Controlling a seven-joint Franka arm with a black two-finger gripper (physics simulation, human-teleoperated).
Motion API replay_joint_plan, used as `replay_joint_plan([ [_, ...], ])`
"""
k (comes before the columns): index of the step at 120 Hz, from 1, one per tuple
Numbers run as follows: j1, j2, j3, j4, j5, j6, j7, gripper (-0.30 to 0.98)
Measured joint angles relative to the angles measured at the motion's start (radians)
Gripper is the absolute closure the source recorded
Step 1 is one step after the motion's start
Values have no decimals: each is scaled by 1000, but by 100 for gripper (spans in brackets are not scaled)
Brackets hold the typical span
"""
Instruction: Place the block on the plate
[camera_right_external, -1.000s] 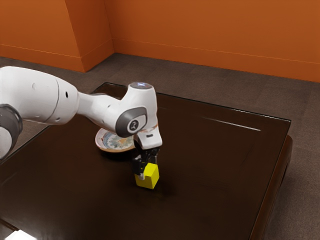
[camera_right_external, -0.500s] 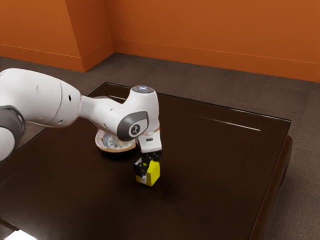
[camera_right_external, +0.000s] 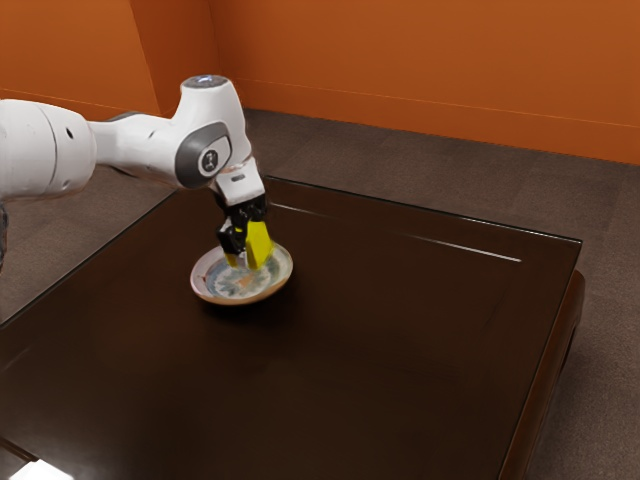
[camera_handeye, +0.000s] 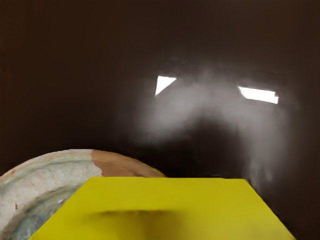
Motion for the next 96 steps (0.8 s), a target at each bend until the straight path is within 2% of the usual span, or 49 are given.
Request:
replay_joint_plan([
  [15, 73, 136, -1, 127, 4, -17, 8, 27],
  [30, 117, 264, 0, 242, 6, -24, 15, 30],
  [38, 125, 311, 0, 273, 6, -25, 18, 27],
  [44, 128, 327, 0, 280, 6, -25, 20, 31],
  [46, 129, 330, 0, 281, 6, -25, 20, 28],
  [68, 123, 305, -1, 280, 4, -30, 24, 14],
  [86, 115, 197, -3, 248, -11, -91, 19, 7],
  [96, 72, 104, 9, 205, -24, -157, -11, 5],
])
